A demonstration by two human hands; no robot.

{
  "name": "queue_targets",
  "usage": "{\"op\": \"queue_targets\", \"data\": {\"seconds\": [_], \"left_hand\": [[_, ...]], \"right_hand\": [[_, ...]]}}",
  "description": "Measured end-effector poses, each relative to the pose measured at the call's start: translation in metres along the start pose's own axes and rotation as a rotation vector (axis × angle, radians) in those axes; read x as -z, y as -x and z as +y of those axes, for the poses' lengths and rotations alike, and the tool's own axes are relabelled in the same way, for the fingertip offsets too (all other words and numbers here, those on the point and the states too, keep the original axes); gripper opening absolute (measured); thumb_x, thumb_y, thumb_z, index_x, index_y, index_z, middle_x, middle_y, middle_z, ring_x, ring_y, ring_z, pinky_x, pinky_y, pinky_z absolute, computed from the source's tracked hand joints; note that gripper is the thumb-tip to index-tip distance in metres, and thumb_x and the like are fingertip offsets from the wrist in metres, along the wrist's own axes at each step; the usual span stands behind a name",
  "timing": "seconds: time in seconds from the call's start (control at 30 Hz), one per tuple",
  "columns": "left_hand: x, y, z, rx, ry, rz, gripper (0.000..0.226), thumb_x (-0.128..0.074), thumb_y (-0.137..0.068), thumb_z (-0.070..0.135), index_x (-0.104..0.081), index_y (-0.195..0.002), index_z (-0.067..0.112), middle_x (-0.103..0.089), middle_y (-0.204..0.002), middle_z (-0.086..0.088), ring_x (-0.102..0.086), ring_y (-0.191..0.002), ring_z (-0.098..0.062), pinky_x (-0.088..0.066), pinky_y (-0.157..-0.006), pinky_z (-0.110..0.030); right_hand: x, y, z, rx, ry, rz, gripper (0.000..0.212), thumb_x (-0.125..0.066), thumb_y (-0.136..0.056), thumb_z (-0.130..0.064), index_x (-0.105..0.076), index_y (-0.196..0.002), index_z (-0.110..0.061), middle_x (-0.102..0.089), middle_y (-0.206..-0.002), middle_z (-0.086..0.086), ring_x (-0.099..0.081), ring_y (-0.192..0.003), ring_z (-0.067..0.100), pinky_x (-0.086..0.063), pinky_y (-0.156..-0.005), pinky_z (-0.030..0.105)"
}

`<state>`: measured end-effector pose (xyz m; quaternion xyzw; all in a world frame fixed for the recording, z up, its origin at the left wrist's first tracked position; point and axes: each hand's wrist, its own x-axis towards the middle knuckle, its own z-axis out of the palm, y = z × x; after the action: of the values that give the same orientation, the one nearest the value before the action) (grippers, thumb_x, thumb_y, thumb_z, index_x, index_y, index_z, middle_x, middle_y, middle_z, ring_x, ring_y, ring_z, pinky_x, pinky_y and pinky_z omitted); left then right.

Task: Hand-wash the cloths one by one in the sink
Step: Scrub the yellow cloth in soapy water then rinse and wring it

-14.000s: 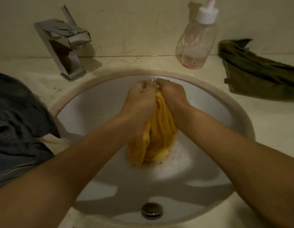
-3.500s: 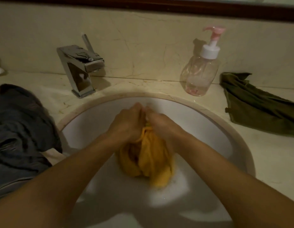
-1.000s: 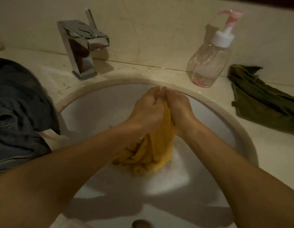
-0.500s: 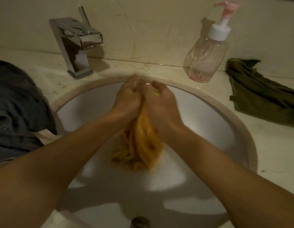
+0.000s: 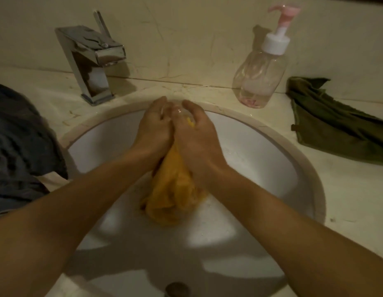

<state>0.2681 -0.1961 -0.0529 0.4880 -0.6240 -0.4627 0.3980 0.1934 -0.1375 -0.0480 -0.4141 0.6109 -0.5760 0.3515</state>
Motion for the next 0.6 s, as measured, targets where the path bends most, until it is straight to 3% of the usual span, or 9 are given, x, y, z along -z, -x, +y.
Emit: {"op": "queue_targets", "data": {"seconds": [0.1, 0.17, 0.2, 0.27, 0.33, 0.43, 0.5, 0.57, 0.6], "left_hand": [[-0.015, 0.017, 0.008, -0.036, -0.009, -0.077, 0.046, -0.035, -0.107, 0.045, -0.044, -0.149, 0.028, -0.049, -0.149, 0.006, -0.046, -0.136, -0.013, -0.036, -0.117, -0.037], [-0.025, 0.023, 0.012, -0.078, -0.051, -0.131, 0.046, -0.034, -0.108, 0.039, -0.038, -0.153, 0.028, -0.043, -0.154, 0.006, -0.039, -0.14, -0.011, -0.031, -0.118, -0.033], [-0.026, 0.022, 0.012, -0.083, -0.076, -0.139, 0.047, -0.034, -0.109, 0.039, -0.036, -0.154, 0.028, -0.041, -0.156, 0.005, -0.038, -0.142, -0.012, -0.029, -0.119, -0.031], [-0.016, 0.013, 0.009, -0.064, -0.132, -0.115, 0.046, -0.037, -0.108, 0.036, -0.037, -0.153, 0.028, -0.041, -0.156, 0.004, -0.039, -0.142, -0.015, -0.032, -0.118, -0.033], [-0.004, 0.006, 0.008, -0.025, -0.161, -0.101, 0.037, -0.04, -0.108, 0.03, -0.048, -0.144, 0.026, -0.052, -0.145, 0.001, -0.05, -0.132, -0.018, -0.045, -0.105, -0.033], [-0.001, 0.012, 0.012, 0.056, -0.025, -0.06, 0.027, -0.042, -0.107, 0.03, -0.06, -0.126, 0.027, -0.065, -0.118, 0.004, -0.064, -0.103, -0.012, -0.049, -0.075, -0.021], [-0.012, 0.023, 0.017, 0.142, 0.047, -0.087, 0.025, -0.042, -0.107, 0.039, -0.061, -0.121, 0.031, -0.065, -0.103, 0.007, -0.06, -0.087, -0.006, -0.046, -0.069, -0.019], [-0.023, 0.031, 0.019, 0.135, 0.033, -0.178, 0.02, -0.038, -0.107, 0.044, -0.054, -0.118, 0.038, -0.058, -0.093, 0.014, -0.052, -0.08, 0.0, -0.041, -0.067, -0.016], [-0.025, 0.031, 0.021, 0.116, 0.021, -0.192, 0.022, -0.037, -0.107, 0.045, -0.054, -0.12, 0.038, -0.056, -0.093, 0.015, -0.052, -0.08, 0.001, -0.04, -0.067, -0.015]], "right_hand": [[0.014, -0.026, 0.016, -0.07, -0.027, 0.052, 0.073, -0.06, -0.089, -0.061, -0.047, -0.151, -0.025, -0.053, -0.151, 0.003, -0.054, -0.134, 0.022, -0.045, -0.114, 0.046], [0.026, -0.047, 0.046, -0.142, -0.043, 0.083, 0.084, -0.062, -0.078, -0.067, -0.051, -0.146, -0.019, -0.058, -0.145, 0.01, -0.058, -0.13, 0.03, -0.048, -0.109, 0.055], [0.025, -0.043, 0.04, -0.153, -0.032, 0.087, 0.075, -0.06, -0.083, -0.064, -0.054, -0.142, -0.017, -0.062, -0.139, 0.01, -0.062, -0.125, 0.028, -0.051, -0.106, 0.054], [0.015, -0.018, 0.008, -0.105, -0.036, 0.047, 0.042, -0.052, -0.102, -0.046, -0.06, -0.132, -0.018, -0.068, -0.117, 0.001, -0.067, -0.105, 0.013, -0.057, -0.095, 0.035], [0.005, -0.005, 0.003, -0.048, 0.016, -0.038, 0.03, -0.05, -0.107, -0.035, -0.062, -0.131, -0.021, -0.066, -0.107, -0.006, -0.064, -0.095, 0.007, -0.055, -0.084, 0.025], [0.003, -0.005, 0.002, -0.038, 0.024, 0.025, 0.022, -0.052, -0.104, -0.04, -0.066, -0.121, -0.036, -0.067, -0.119, -0.007, -0.062, -0.111, 0.014, -0.052, -0.099, 0.034], [0.015, -0.02, 0.009, -0.084, 0.014, 0.089, 0.026, -0.061, -0.09, -0.046, -0.07, -0.111, -0.035, -0.071, -0.119, -0.001, -0.066, -0.112, 0.022, -0.053, -0.102, 0.048], [0.03, -0.037, 0.026, -0.16, -0.007, 0.145, 0.05, -0.066, -0.078, -0.05, -0.068, -0.121, -0.024, -0.071, -0.12, 0.005, -0.067, -0.112, 0.028, -0.055, -0.099, 0.053], [0.031, -0.036, 0.023, -0.183, -0.002, 0.154, 0.049, -0.064, -0.081, -0.047, -0.067, -0.123, -0.022, -0.071, -0.119, 0.006, -0.067, -0.11, 0.029, -0.056, -0.097, 0.054]]}}
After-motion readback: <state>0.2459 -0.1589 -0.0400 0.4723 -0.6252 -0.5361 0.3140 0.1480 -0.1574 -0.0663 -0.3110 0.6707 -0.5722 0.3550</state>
